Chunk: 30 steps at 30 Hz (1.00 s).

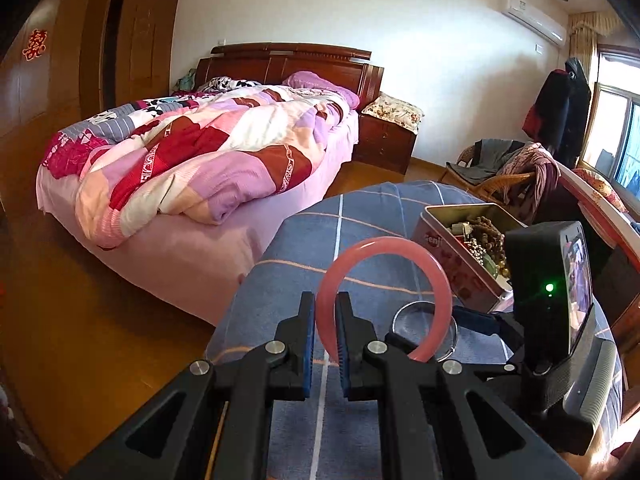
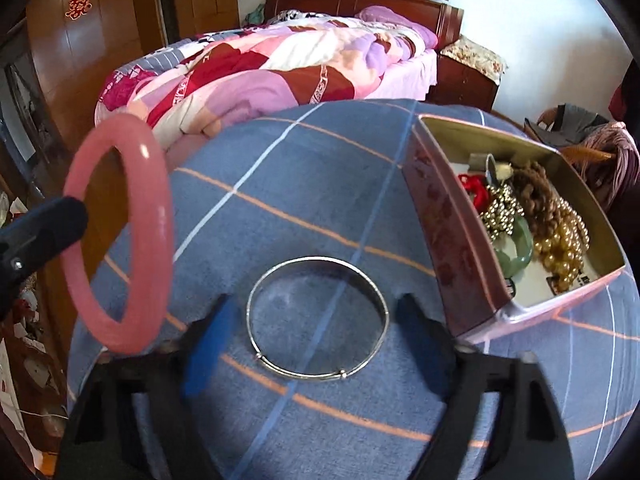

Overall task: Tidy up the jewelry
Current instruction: 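Grasp the silver bangle with the right tool while the left tool holds the pink bangle, then carry the pink and silver bangles over the pink tin and lower them inside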

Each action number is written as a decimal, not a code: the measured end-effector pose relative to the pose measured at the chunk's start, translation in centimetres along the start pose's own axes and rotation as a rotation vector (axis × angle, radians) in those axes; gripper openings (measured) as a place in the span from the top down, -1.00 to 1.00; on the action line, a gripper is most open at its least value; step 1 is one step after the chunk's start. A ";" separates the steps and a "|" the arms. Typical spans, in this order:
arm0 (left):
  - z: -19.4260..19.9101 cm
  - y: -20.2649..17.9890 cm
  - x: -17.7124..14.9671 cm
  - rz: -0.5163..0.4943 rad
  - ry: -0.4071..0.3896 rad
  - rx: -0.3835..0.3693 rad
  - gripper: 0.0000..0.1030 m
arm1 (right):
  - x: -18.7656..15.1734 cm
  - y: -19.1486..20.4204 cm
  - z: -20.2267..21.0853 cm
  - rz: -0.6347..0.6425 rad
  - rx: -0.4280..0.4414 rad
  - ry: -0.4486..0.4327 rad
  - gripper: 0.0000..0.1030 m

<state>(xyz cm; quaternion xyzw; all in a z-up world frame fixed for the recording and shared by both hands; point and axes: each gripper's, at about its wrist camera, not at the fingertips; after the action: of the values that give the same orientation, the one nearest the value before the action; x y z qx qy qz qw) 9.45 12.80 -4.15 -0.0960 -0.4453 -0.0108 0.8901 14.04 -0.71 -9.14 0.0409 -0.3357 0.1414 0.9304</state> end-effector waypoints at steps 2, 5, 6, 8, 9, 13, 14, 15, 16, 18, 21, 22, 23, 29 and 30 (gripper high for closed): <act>0.2 -0.3 0.1 -0.003 -0.003 -0.006 0.83 | -0.2 -0.5 0.3 -0.002 0.000 0.002 -0.42; 0.6 -0.9 0.2 -0.012 -0.008 -0.018 0.83 | -1.1 -1.9 1.3 -0.051 0.010 0.006 -0.41; 0.6 -1.1 0.2 -0.013 -0.008 -0.020 0.83 | -1.5 -2.9 1.9 -0.091 0.034 0.006 -0.41; 0.6 -1.8 0.0 -0.021 -0.006 -0.033 0.83 | -2.1 -4.7 3.0 -0.161 0.057 -0.009 -0.41; 0.5 -2.4 -0.1 -0.028 -0.003 -0.040 0.83 | -2.8 -5.8 3.8 -0.188 0.044 -0.019 -0.41; 0.3 -4.7 -0.8 -0.058 0.019 -0.065 0.83 | -5.5 -9.3 6.2 -0.280 -0.010 -0.040 -0.41; 0.2 -5.3 -0.9 -0.065 0.026 -0.070 0.83 | -5.9 -9.8 6.7 -0.291 -0.027 -0.047 -0.41; 0.1 -6.2 -1.1 -0.078 0.033 -0.078 0.83 | -6.6 -10.6 7.4 -0.303 -0.061 -0.058 -0.41; 0.1 -6.9 -1.2 -0.090 0.037 -0.083 0.83 | -6.9 -11.1 7.9 -0.310 -0.089 -0.067 -0.41; 0.1 -8.4 -1.5 -0.109 0.044 -0.093 0.83 | -7.7 -12.2 9.3 -0.329 -0.138 -0.091 -0.41; 0.3 -10.1 -1.6 -0.134 0.046 -0.103 0.83 | -8.5 -13.6 11.1 -0.368 -0.176 -0.124 -0.41; 0.4 -10.7 -1.6 -0.143 0.047 -0.106 0.83 | -8.7 -13.9 11.7 -0.376 -0.187 -0.136 -0.41; 0.6 -11.4 -1.7 -0.156 0.047 -0.111 0.83 | -8.9 -14.1 12.2 -0.383 -0.199 -0.148 -0.41; 1.4 -13.5 -1.7 -0.188 0.040 -0.124 0.83 | -9.5 -14.9 14.6 -0.410 -0.217 -0.208 -0.41; 1.5 -13.8 -1.6 -0.189 0.037 -0.128 0.83 | -9.4 -14.9 14.9 -0.413 -0.216 -0.219 -0.41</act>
<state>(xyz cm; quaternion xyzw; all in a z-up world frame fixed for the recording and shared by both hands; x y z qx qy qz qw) 5.83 -0.54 -2.29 -0.1100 -0.4344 -0.1249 0.8852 2.33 -19.70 -3.34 0.0240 -0.4321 -0.0936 0.8967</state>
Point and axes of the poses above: each gripper's, at about its wrist camera, not at the fingertips, and z roughly against the way its jaws point, y to its left, x to its top, and after that the axes turned 1 degree about -x, right-handed
